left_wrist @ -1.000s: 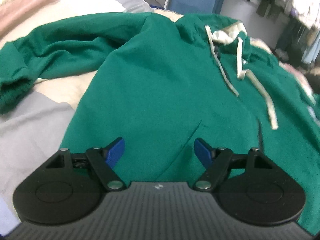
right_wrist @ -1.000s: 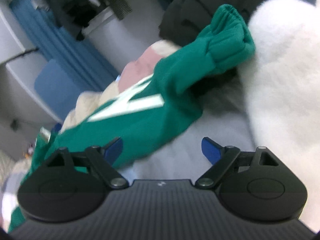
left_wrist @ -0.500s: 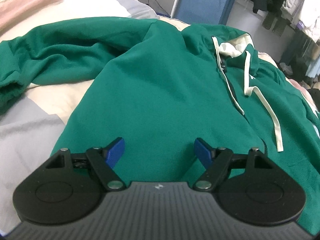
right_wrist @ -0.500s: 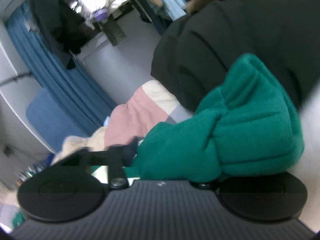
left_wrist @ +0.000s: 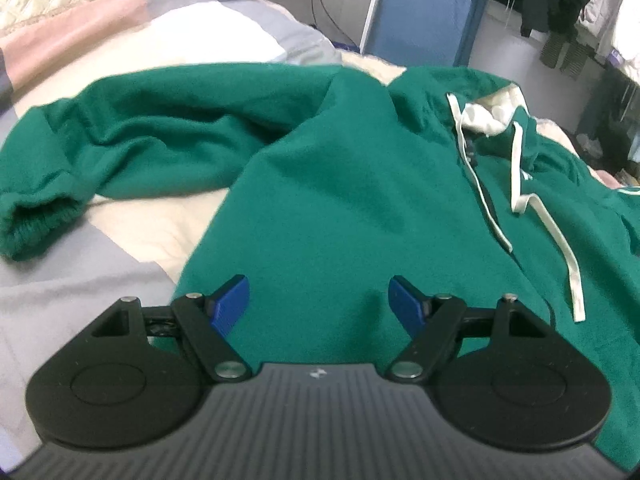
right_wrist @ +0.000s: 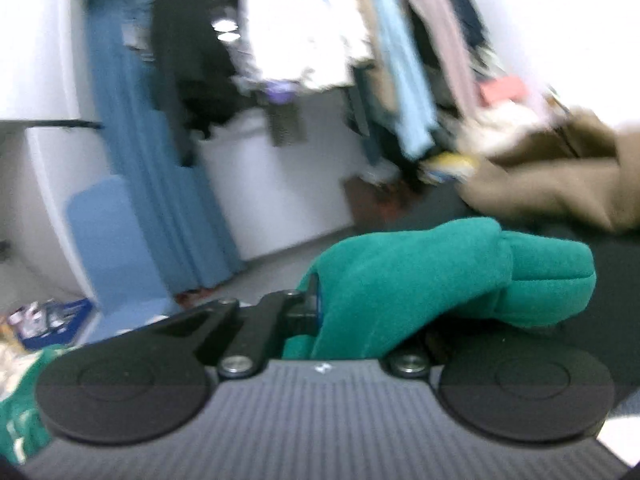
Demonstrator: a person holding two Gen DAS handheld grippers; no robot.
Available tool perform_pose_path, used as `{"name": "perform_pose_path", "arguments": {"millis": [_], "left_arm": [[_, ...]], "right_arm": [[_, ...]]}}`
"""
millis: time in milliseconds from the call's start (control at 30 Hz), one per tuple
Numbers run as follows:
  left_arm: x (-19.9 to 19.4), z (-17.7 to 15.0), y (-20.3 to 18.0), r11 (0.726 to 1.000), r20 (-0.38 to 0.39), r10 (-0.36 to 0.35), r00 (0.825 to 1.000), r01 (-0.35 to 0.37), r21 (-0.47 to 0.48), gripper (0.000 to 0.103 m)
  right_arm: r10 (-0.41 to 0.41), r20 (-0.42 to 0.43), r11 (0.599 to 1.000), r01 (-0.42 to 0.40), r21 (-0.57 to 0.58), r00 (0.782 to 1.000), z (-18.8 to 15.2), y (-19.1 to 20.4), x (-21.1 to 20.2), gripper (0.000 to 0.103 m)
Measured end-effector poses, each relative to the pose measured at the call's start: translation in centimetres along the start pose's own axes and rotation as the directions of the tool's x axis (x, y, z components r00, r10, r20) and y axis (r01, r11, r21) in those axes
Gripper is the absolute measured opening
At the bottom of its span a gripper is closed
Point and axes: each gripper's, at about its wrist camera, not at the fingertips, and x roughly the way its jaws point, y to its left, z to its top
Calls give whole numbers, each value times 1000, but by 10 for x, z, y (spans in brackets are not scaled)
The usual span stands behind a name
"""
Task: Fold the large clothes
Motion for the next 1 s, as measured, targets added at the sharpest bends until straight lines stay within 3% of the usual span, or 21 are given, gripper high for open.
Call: {"name": "perform_pose_path", "arguments": {"millis": [100,233,467,567,700,767,900,1000], "left_arm": [[-12,3,3,1000,26,-20,999,21,-19,80],[-28,3,7,1000,54,-27,998,28,-11,80],[-56,4,19,999,125,-54,991,54,4,80],[-69,4,28,997,163,-74,984,76,-2,80],[-73,3,44,993,189,-111,976,118,-26,81],[-64,2,51,994,204,-100,974,108,-29,81],[-52,2,66,990,159,-102,982,116,-83,81],[-54,1,75,980,159,-134,978,154,-125,81]], "right_arm": [[106,30,988,-102,-114,994,14,50,-34,9],[248,33,943,-234,-236,968,24,121,-84,9],[447,-28,784,-407,-469,894,-13,231,-173,9],[514,-91,690,-474,-548,853,-49,271,-207,9],[551,-193,527,-518,-674,812,-120,317,-252,10],[548,-260,458,-545,-703,795,-158,336,-266,11],[507,-417,332,-618,-713,754,-232,364,-285,12],[450,-504,268,-649,-712,738,-282,375,-289,12]]}}
